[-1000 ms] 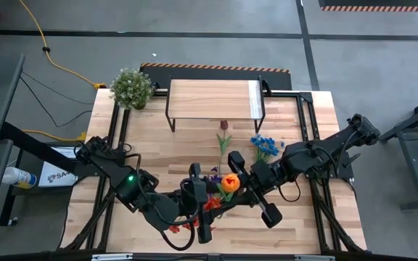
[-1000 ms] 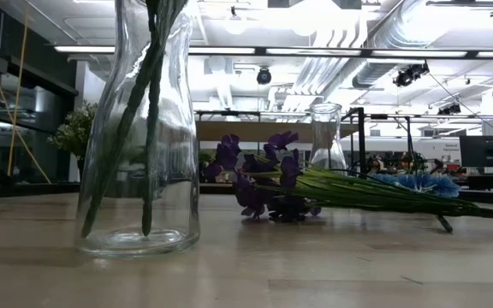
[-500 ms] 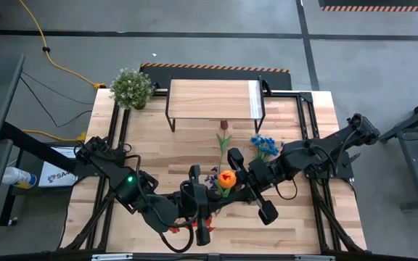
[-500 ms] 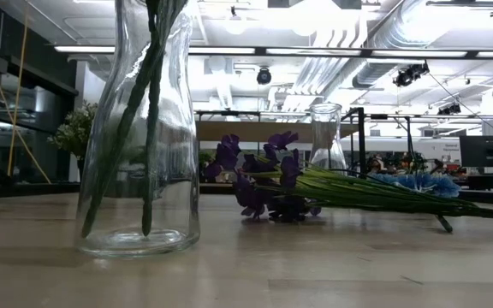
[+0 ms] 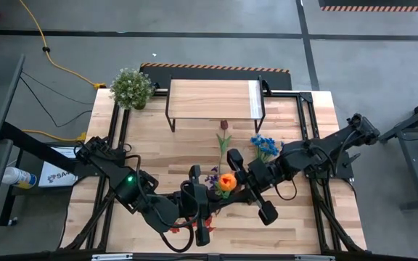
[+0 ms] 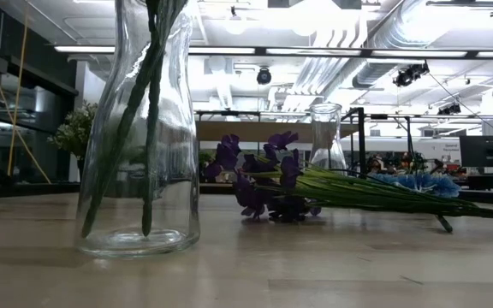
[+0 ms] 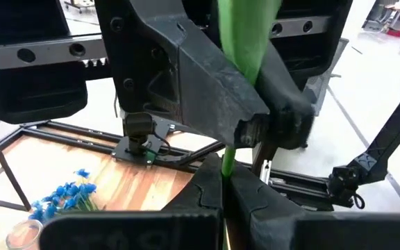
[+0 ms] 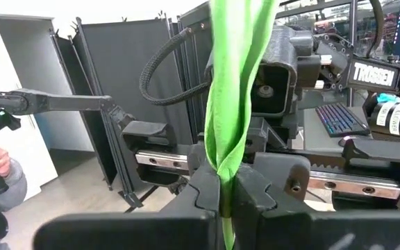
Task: Pick and place flowers into a vace then onto a shelf
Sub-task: Put the orange flower into the bottom transparent vase
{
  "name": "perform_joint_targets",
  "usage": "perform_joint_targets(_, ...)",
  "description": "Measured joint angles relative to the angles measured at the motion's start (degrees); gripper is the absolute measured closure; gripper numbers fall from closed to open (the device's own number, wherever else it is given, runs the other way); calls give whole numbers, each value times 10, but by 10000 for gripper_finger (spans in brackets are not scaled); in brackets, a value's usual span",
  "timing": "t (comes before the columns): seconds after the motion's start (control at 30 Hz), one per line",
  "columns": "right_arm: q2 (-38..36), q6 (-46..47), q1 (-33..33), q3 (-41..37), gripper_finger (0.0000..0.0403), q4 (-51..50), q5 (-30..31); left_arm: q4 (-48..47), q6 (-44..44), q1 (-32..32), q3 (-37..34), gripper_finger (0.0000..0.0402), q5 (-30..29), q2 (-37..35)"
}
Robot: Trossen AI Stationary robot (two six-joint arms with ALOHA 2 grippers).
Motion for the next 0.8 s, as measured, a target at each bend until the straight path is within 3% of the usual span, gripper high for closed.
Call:
perform_joint_targets(0.43,-3,2,1,0,313,-3,-15,-2,0,0,0,372,-2,0)
perform_joint_targets(0.8,-39,4,2,0,266,-66,-14,1,0,1,0,372,-6,0)
